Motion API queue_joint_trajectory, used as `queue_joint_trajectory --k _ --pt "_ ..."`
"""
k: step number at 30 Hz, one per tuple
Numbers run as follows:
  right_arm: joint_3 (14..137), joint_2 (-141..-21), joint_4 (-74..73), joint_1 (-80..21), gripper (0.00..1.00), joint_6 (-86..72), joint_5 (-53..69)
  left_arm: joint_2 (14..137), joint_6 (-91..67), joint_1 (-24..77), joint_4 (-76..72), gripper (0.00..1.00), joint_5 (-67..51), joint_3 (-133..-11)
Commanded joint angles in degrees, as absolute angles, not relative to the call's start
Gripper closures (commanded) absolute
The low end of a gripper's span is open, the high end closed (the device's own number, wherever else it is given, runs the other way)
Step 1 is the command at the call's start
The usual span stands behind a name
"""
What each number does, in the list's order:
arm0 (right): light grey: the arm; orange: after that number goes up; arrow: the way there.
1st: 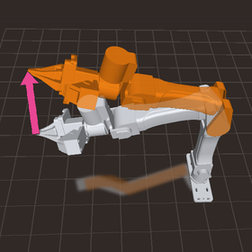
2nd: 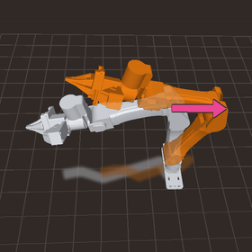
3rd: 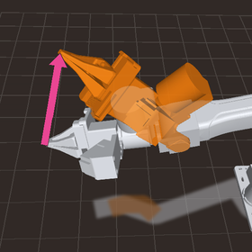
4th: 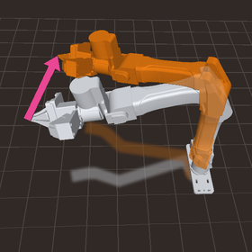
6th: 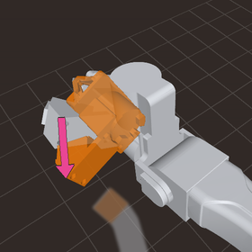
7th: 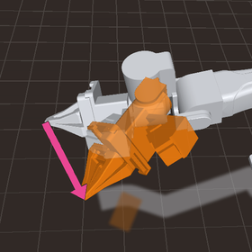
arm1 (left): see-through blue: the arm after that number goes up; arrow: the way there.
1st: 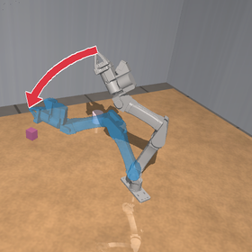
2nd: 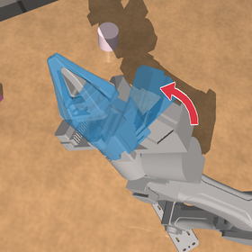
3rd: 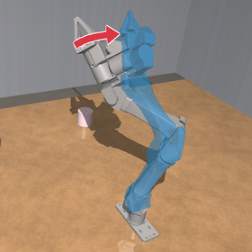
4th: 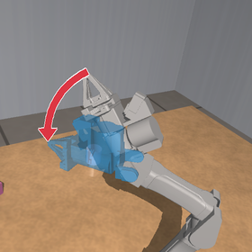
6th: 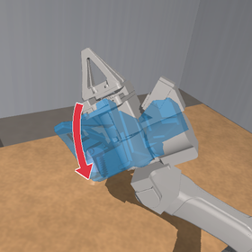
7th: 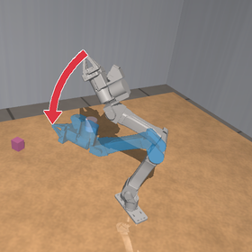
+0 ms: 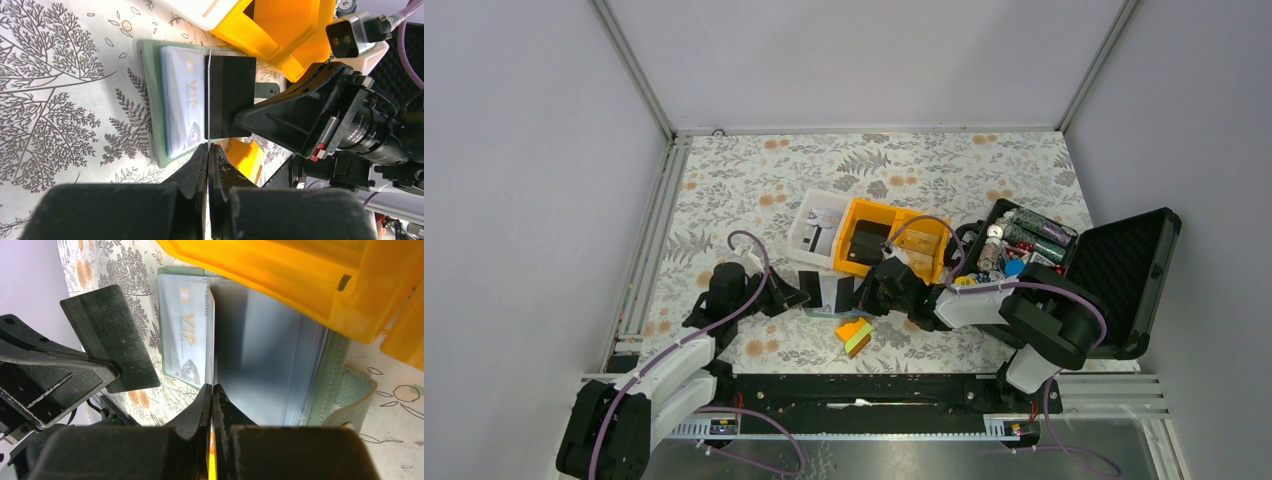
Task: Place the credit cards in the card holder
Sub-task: Insert the credit card into the card holder.
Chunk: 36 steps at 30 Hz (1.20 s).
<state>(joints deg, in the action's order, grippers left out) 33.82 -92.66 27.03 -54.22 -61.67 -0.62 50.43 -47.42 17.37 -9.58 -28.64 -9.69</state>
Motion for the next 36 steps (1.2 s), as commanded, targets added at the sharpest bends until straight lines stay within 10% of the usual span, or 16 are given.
queue_joint_trajectory --k 1,36 --pt "35.0 -94.8 23.6 -55.1 1.00 -62.7 -2.8 50.9 -45.6 17.0 -14.3 1.00 -28.3 -9.2" --pt "35.6 -103.6 31.0 -55.3 1.00 -65.1 6.5 57.8 -42.8 17.1 -31.6 1.00 -26.5 -7.2"
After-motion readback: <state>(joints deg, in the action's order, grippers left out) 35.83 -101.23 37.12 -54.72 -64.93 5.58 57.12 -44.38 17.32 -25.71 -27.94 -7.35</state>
